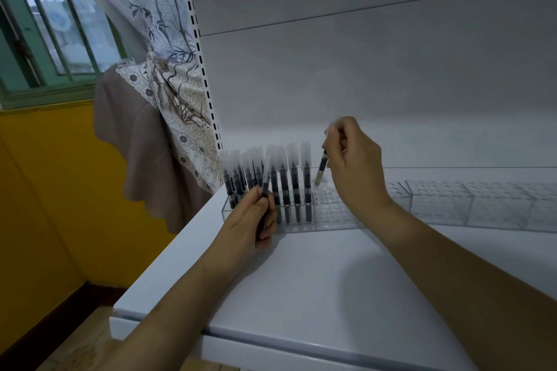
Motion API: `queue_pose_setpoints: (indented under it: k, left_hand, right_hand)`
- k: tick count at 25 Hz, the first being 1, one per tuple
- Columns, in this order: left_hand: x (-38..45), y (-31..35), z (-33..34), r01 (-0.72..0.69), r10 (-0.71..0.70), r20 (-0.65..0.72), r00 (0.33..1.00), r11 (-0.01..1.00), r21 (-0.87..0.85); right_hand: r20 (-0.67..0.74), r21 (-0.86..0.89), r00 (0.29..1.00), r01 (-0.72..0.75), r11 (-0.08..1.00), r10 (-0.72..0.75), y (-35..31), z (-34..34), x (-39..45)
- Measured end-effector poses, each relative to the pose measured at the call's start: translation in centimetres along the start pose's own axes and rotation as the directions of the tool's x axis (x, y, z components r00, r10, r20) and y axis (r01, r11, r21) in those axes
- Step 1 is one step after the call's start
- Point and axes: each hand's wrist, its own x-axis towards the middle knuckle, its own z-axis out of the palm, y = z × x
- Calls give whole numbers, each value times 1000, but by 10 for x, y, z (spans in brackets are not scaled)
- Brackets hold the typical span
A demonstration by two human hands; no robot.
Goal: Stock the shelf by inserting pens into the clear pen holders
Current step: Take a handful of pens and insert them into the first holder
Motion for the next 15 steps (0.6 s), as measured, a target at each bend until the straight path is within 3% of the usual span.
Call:
queue_pose_setpoints:
  k: [5, 7, 9, 12, 15]
  left_hand:
    - [-3, 0, 1, -32, 31, 5, 999, 998, 49]
    - [-4, 1, 2, -71, 71, 3, 997, 994, 85]
    - [-5, 2, 3, -114, 114, 4, 993, 988, 105]
    - [-5, 3, 4, -158, 157, 22, 987, 983, 98]
    - [-4, 3, 4, -167, 165, 44, 985, 984, 68]
  right_hand:
    - [142, -89, 986, 97, 991, -83, 6, 1, 1]
    - [281, -224, 960, 88, 971, -23, 11, 5, 1]
    - [314, -341, 947, 46, 939, 68, 17, 6, 3]
    - [160, -401, 987, 35, 916, 33, 11, 0, 4]
    - [-72, -236, 978, 177, 956, -198, -13, -7, 2]
